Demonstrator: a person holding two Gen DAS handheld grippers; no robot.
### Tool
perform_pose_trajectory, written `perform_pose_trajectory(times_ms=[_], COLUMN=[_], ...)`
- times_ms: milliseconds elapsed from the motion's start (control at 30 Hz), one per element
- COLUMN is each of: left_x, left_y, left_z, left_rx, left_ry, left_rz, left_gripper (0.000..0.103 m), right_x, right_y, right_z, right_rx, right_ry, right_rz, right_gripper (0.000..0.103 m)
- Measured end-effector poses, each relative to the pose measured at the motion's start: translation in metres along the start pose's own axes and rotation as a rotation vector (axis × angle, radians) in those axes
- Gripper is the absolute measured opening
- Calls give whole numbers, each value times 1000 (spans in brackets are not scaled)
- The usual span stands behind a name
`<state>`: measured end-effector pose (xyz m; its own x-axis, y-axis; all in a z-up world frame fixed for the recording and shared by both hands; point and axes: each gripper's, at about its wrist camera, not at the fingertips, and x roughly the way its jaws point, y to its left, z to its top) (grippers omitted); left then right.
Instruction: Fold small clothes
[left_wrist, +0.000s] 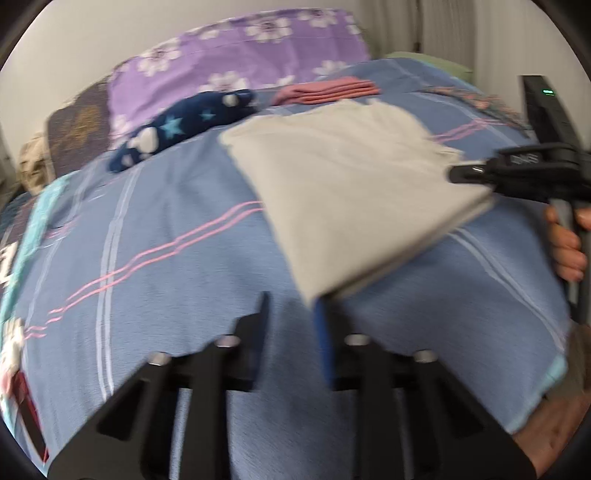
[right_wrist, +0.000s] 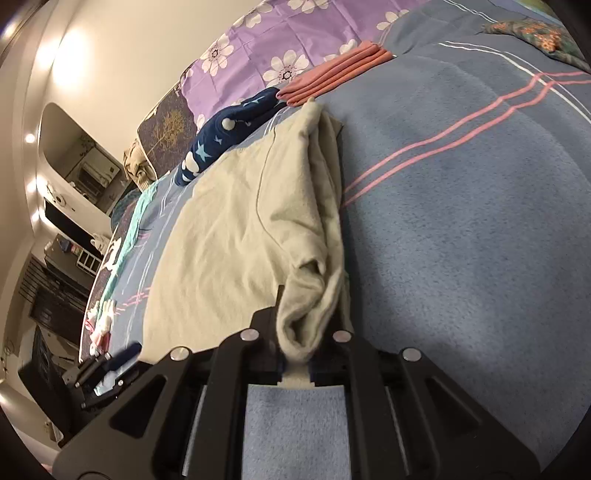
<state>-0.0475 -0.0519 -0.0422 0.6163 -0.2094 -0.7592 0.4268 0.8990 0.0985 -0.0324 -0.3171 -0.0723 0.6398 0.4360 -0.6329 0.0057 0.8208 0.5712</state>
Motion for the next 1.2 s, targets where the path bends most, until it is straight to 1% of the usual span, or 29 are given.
perform_pose_trajectory(times_ms=[67,100,133,200,267,333,367,433,467,500,533,567,600,633,667,700,767,800,833,933,1000,1033,1067,1100,1133,1200], left_x=[-9,-17,-21,-36,-40,-30,-23,-5,8,21,33,39,43,41,38,36,33,32,29,19,17,19,23,27,37,51], left_y=[3,8,9,18,23,21,19,15,12,9,5,3,1,-1,-2,-2,-1,0,2,7,10,12,12,12,12,12], left_z=[0,3,5,14,22,31,35,41,43,43,40,37,33,30,30,29,30,30,34,44,51,55,57,59,60,58], left_rx=[5,2,-2,-31,-59,-57,-54,-65,-69,-67,-62,-58,-54,-42,-30,-20,-10,-12,-17,-39,-55,-63,-65,-69,-85,-104], left_ry=[-7,-24,-40,-101,-141,-144,-137,-104,-73,-41,-6,14,14,-8,-11,-12,-7,-3,-3,-50,-68,-72,-68,-62,-39,-3], left_rz=[-66,-96,-108,-160,-186,-166,-167,-190,-215,-221,-205,-196,-189,-184,-186,-186,-184,-185,-190,-217,-237,-232,-219,-212,-210,-214], left_gripper=[12,12,12,12,12,12,12,12,12,14,17,17,17,19,20,22,22,22,22,22,23,26,28,32,34,35], right_x=[-9,-13,-18,-31,-41,-47,-49,-49,-46,-42,-34,-28,-18,-12,-13,-13,-15,-17,-19,-26,-26,-23,-17,-13,-5,17], right_y=[-2,-3,-4,-4,-3,1,5,10,14,16,17,17,13,8,4,3,5,6,10,29,40,46,54,61,67,72], right_z=[1,1,0,-1,-2,-1,0,-1,-2,-4,-6,-8,-10,-13,-15,-15,-13,-11,-8,3,13,17,24,29,32,41], right_rx=[3,4,4,-7,-28,-55,-70,-91,-108,-124,-142,-149,-155,-157,-159,-158,-158,-160,-170,-228,-262,-276,-295,-316,-336,-360], right_ry=[-10,-13,-20,-54,-90,-107,-116,-122,-109,-92,-62,-42,-9,0,-17,-14,-13,-17,-30,-76,-85,-83,-77,-74,-73,-52], right_rz=[-11,-23,-40,-92,-125,-110,-97,-49,1,18,-13,-59,-145,-184,-206,-215,-208,-209,-208,-180,-145,-128,-102,-80,-77,-103], right_gripper=[12,13,14,17,17,16,16,16,16,16,16,16,9,1,3,16,17,19,18,18,19,22,25,32,32,32])
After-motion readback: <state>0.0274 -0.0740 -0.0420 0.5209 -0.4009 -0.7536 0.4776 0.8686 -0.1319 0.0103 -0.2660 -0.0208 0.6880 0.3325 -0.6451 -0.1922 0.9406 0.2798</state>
